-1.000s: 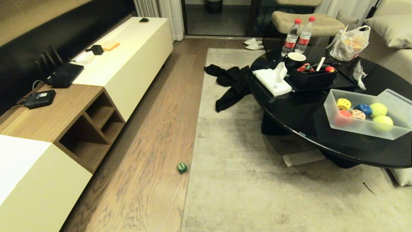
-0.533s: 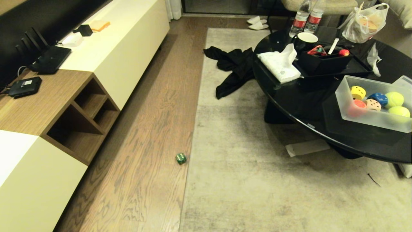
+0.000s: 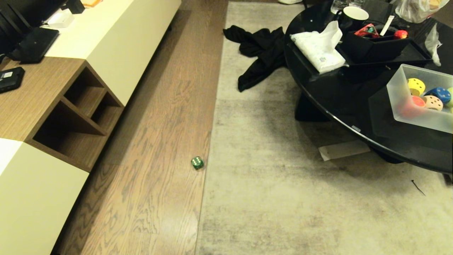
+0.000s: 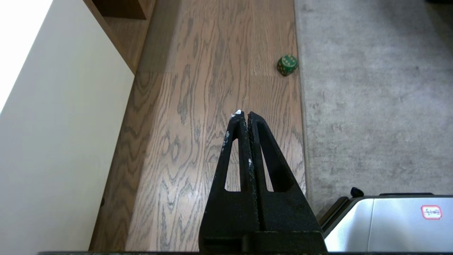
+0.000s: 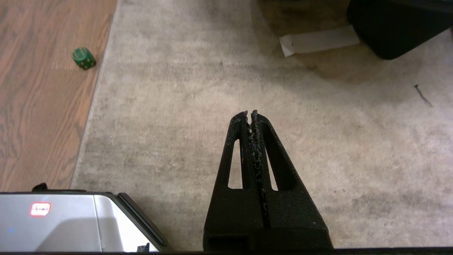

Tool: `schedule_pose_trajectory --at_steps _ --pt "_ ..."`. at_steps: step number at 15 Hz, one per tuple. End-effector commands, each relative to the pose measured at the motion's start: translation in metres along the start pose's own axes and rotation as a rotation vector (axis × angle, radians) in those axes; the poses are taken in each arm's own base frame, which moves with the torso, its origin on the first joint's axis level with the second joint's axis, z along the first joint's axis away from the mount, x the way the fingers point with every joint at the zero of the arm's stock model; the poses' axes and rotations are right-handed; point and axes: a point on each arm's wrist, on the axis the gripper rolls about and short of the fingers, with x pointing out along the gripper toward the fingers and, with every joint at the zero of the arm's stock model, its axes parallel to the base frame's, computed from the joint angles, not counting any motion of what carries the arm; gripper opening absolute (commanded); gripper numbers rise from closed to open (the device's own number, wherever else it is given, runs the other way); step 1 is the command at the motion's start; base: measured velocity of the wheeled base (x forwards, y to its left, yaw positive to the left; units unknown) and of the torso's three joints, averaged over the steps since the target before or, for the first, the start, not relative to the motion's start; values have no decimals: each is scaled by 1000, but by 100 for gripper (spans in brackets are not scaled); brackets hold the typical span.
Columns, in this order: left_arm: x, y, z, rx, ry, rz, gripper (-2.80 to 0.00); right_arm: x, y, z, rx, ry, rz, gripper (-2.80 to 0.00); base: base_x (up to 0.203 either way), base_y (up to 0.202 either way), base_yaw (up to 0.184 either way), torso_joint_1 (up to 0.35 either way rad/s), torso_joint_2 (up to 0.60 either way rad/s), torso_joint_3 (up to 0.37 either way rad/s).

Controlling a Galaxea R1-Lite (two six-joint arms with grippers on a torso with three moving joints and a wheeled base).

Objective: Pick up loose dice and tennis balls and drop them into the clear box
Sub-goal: Pick up toys out of the box

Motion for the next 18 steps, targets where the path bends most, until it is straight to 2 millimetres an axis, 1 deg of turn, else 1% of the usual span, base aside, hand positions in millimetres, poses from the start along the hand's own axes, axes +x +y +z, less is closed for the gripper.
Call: schedule_pose_trajectory --at_steps 1,18 --pt "0 0 0 0 1 0 -280 0 0 0 0 1 0 -280 0 0 0 3 10 -196" --pt "0 0 0 0 0 0 -280 0 0 0 0 1 0 -280 0 0 0 4 4 -198"
